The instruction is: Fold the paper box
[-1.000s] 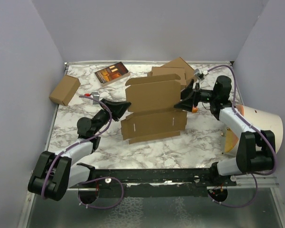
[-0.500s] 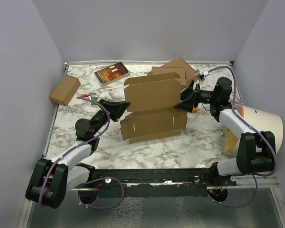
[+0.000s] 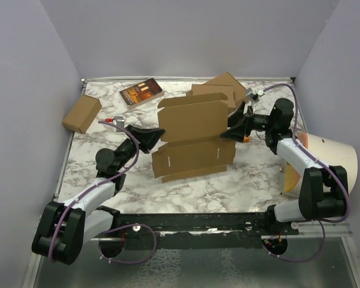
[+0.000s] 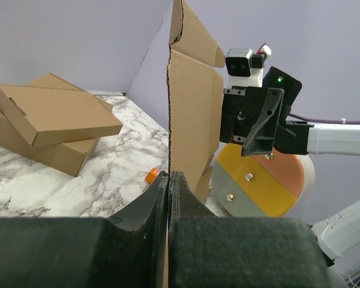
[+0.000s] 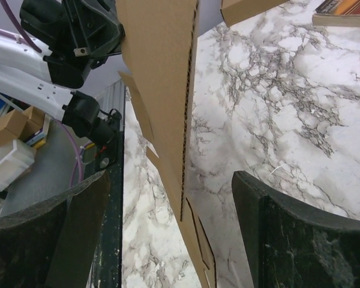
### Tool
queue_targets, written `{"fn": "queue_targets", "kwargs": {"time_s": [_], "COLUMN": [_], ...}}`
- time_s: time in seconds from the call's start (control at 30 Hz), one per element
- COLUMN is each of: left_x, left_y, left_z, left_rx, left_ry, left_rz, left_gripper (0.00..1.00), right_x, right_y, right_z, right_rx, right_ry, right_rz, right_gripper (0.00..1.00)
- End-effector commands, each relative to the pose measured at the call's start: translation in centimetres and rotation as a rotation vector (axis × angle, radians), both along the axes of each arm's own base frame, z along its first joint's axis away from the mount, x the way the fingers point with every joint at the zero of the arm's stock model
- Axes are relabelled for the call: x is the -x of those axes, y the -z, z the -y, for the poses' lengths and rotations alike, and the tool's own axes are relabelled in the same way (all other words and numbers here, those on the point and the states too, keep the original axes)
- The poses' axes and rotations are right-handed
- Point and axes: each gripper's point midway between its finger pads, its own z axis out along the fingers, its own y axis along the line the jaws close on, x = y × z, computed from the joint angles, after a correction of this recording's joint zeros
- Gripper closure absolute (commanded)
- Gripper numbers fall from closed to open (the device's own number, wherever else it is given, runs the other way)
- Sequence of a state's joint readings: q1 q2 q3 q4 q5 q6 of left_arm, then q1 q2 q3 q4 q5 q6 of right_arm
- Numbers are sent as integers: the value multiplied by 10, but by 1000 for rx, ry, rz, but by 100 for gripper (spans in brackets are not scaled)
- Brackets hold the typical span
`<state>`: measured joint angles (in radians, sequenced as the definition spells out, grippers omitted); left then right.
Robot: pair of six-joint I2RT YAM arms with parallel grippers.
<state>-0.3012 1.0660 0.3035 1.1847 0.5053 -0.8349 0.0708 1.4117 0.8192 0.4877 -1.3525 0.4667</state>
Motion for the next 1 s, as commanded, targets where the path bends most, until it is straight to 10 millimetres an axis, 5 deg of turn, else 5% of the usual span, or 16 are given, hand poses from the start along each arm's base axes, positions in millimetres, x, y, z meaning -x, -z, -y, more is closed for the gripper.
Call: {"fn": "queue_targets", "kwargs": {"time_s": [0.0, 0.97], "left_x": [-4, 11], "left_y": [-25, -21], "left_z": [1, 6], "left_rx": [21, 40], "left_ry": [-11, 32], "left_rz": [68, 81], "left_gripper": [100, 100], "right_x": [8, 9], "right_y": [-8, -7], "right_z": [1, 3], "right_rx": [-5, 0], "right_ry": [-19, -20], "right_rz": [45, 56], "right_gripper": [17, 17]}}
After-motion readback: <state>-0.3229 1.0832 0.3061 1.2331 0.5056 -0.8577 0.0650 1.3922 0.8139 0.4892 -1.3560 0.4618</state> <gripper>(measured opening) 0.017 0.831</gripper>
